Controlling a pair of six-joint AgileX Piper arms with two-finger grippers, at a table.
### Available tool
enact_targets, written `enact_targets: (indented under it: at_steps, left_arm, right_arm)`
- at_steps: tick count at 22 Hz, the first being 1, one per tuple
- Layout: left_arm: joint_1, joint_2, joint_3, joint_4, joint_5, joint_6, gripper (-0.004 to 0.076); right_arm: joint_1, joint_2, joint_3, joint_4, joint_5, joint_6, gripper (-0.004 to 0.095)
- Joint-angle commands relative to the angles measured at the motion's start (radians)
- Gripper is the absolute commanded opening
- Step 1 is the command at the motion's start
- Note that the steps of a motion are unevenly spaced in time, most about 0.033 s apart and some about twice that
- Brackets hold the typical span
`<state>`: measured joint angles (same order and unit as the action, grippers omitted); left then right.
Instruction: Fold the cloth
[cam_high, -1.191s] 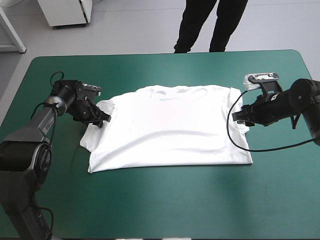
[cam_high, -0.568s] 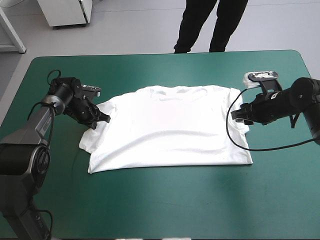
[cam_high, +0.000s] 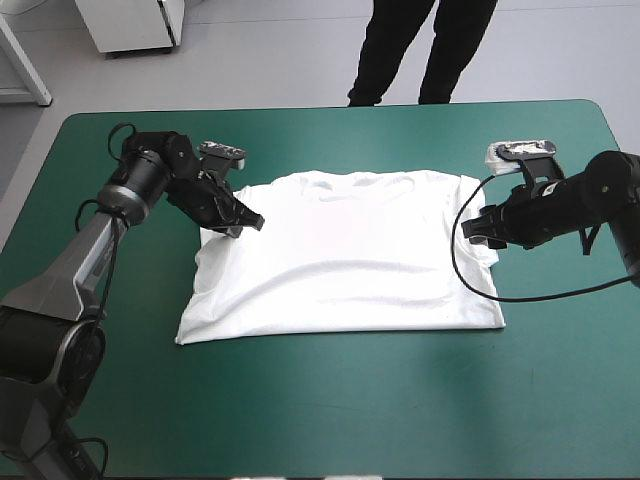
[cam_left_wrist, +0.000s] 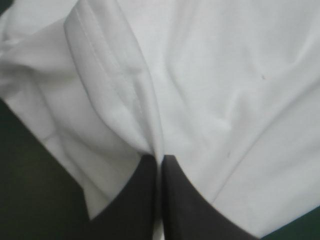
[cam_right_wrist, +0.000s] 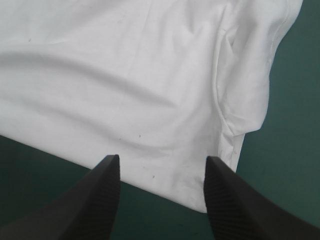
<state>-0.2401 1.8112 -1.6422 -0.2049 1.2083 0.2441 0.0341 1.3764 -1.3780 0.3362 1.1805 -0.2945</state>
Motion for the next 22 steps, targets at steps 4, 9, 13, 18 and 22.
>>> enact_targets:
  at_steps: [4,9,13,18,22]
  left_arm:
    - [-0.029,0.065,-0.03,-0.037,-0.031,-0.01,-0.0022]
    - [-0.029,0.14,-0.03,-0.042,-0.054,-0.008,-0.0022]
    - [-0.029,0.169,-0.03,-0.054,-0.06,0.002,-0.0021]
    - [-0.029,0.136,-0.058,-0.138,0.022,0.03,0.0092]
    - [-0.026,0.007,-0.071,-0.097,0.071,0.02,0.0256]
  right_arm:
    - [-0.005,-0.032,-0.032,0.03,-0.004,-0.019,0.0486]
    - [-0.005,-0.032,-0.032,0.032,-0.004,-0.019,0.0486]
    - [-0.005,-0.032,-0.032,0.034,-0.004,-0.019,0.0486]
    - [-0.005,-0.034,-0.032,0.036,0.0,-0.023,0.0487]
    - [-0.005,-0.052,-0.032,0.036,0.007,-0.03,0.0487]
